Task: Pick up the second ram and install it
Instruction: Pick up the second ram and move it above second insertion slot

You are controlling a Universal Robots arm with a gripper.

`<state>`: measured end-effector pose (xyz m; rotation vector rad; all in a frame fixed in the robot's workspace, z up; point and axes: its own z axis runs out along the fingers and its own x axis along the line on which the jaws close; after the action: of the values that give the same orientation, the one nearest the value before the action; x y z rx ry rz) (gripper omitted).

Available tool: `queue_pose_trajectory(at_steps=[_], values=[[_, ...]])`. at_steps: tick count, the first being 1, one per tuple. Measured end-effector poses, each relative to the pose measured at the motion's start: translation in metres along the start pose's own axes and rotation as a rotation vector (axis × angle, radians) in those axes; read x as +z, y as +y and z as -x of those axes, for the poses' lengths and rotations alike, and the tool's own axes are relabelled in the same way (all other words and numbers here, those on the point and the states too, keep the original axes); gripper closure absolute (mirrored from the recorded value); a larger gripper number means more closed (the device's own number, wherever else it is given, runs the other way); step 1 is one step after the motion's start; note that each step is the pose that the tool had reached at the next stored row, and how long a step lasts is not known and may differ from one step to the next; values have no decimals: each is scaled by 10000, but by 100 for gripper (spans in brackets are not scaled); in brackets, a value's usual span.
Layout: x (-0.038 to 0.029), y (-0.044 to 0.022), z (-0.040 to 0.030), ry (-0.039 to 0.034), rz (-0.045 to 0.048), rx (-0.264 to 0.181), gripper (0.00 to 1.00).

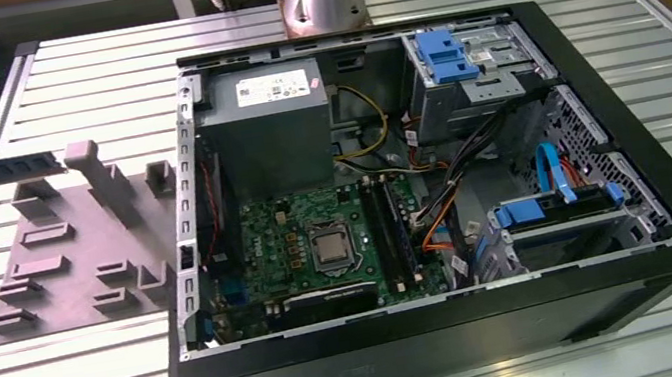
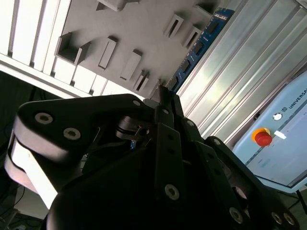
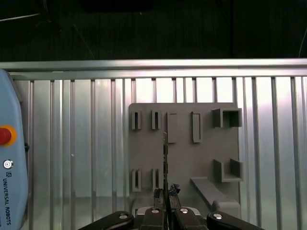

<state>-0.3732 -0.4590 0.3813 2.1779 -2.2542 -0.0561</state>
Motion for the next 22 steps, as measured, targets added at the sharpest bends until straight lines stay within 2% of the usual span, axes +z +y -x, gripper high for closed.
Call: queue_pose_trajectory(at_steps=[1, 4, 10, 18, 22], values=[[0, -30, 1, 0, -1, 1, 86], [-14, -31, 2, 5, 1, 3, 86], [-115, -31, 4, 2, -1, 1, 86], [-120, -33, 4, 3, 0, 2, 86], [-121, -55, 5, 4, 0, 1, 86]])
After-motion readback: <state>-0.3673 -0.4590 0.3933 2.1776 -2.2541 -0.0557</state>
